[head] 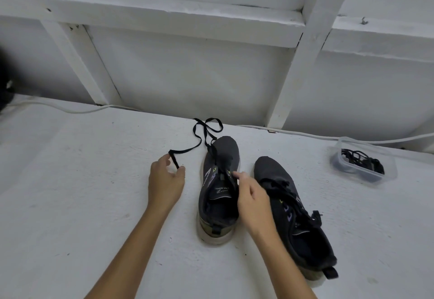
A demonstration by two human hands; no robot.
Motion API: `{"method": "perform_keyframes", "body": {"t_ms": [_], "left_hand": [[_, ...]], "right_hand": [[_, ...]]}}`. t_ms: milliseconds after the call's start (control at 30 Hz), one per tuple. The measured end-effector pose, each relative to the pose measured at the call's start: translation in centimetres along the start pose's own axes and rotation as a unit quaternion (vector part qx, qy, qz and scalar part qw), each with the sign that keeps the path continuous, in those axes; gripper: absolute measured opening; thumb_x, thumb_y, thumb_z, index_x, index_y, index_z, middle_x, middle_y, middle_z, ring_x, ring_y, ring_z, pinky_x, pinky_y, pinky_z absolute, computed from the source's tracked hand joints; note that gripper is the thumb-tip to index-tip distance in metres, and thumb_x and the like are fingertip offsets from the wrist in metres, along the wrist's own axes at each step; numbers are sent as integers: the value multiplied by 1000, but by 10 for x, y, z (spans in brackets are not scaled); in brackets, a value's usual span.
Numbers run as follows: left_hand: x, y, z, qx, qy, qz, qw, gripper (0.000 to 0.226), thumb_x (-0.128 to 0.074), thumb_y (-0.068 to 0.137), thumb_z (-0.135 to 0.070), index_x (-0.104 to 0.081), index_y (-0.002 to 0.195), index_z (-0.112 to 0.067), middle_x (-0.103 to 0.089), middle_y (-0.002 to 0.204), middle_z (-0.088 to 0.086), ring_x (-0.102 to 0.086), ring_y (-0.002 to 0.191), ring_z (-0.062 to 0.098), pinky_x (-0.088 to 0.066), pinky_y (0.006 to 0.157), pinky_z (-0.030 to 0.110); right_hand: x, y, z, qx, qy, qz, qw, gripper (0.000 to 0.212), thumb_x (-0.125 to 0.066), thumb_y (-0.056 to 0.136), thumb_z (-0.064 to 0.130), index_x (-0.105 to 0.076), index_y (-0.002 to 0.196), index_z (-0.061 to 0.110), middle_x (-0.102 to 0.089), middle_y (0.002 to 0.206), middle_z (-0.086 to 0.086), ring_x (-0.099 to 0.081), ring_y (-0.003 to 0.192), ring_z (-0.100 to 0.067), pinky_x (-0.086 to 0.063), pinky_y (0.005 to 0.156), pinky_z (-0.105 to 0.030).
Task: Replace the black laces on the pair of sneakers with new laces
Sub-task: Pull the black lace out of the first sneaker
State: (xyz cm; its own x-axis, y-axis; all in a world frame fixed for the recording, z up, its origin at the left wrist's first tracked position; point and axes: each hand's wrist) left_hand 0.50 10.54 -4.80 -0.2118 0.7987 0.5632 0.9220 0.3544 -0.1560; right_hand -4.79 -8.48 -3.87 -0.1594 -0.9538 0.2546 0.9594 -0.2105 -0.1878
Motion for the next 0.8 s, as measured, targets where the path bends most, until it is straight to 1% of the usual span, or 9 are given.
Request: {"method": "perform_keyframes", "body": {"t_ms": [100, 200, 300, 400, 467, 533, 633, 700, 800], "left_hand": [[-8, -21, -11, -77, -38, 57, 995, 28, -59, 98, -31, -61, 126, -27, -60, 120, -16, -58, 96, -6, -50, 86, 24], [-16, -39, -15, -123, -63, 127, 982, 16, -58, 98, -34, -70, 109, -35, -65, 109, -25, -56, 104, -12, -48, 90, 20], [-23, -44, -11, -156, -56, 134, 977, 24, -58, 97, -38, -69, 118, -31, -63, 116, -24, -56, 112, -8, -50, 96, 26], [-26, -46, -10, -183, -9, 129, 975, 34, -52, 100, -38, -63, 132, -28, -60, 128, -19, -52, 120, -4, -46, 104, 28], [-28, -46, -12, -194, 18, 125, 973, 33, -47, 103, -34, -63, 132, -28, -60, 130, -16, -52, 121, -1, -44, 105, 29], [-29, -45, -13, -190, 18, 115, 975, 32, -47, 103, -32, -65, 129, -27, -62, 128, -15, -54, 119, 1, -45, 104, 30], [-29, -43, -13, -175, 8, 109, 978, 32, -46, 103, -32, -67, 127, -27, -64, 125, -16, -55, 118, 2, -46, 104, 34], [-29, -43, -12, -172, 10, 112, 979, 32, -46, 103, -33, -66, 126, -27, -63, 124, -16, -55, 118, 3, -45, 104, 33], [-29, -44, -13, -176, 19, 115, 977, 31, -45, 103, -32, -65, 127, -27, -63, 125, -15, -54, 118, 3, -44, 104, 29]], "right_hand": [[8, 22, 7, -5, -60, -3, 998, 17, -60, 98, 33, -77, 101, 31, -74, 91, 20, -65, 84, 11, -53, 83, -18], [6, 39, 13, 24, -131, 17, 991, 14, -72, 90, 34, -80, 99, 27, -75, 89, 17, -67, 80, 6, -51, 77, -12], [3, 47, 16, 54, -194, 34, 979, 10, -70, 92, 31, -79, 92, 28, -71, 80, 18, -65, 78, 4, -44, 67, -6], [5, 54, 23, 71, -244, 60, 965, 10, -55, 100, 25, -64, 95, 22, -67, 86, 10, -63, 81, -11, -48, 74, -26], [6, 60, 27, 80, -281, 68, 954, 10, -48, 102, 20, -56, 97, 20, -65, 86, 5, -61, 81, -17, -49, 75, -36], [6, 62, 28, 79, -274, 65, 956, 10, -49, 102, 19, -57, 97, 20, -65, 85, 5, -61, 80, -15, -48, 72, -34], [7, 58, 23, 40, -186, 43, 981, 8, -62, 98, 28, -67, 97, 21, -66, 83, 11, -60, 76, -1, -42, 67, -18], [8, 53, 20, 13, -170, 47, 984, 12, -68, 94, 32, -70, 98, 21, -68, 84, 11, -63, 77, -1, -41, 63, -11], [8, 53, 20, 60, -240, 62, 967, 10, -62, 97, 29, -66, 94, 20, -69, 85, 8, -65, 79, -11, -49, 69, -24]]}}
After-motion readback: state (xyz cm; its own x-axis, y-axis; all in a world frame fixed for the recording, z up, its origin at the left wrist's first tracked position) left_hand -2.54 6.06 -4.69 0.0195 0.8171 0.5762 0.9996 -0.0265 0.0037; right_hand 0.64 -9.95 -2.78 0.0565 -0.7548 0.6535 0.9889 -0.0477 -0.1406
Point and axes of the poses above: each hand's wrist, its own y-axis towards the middle knuckle, its own x-axis out of the back of the hand, z = x × y
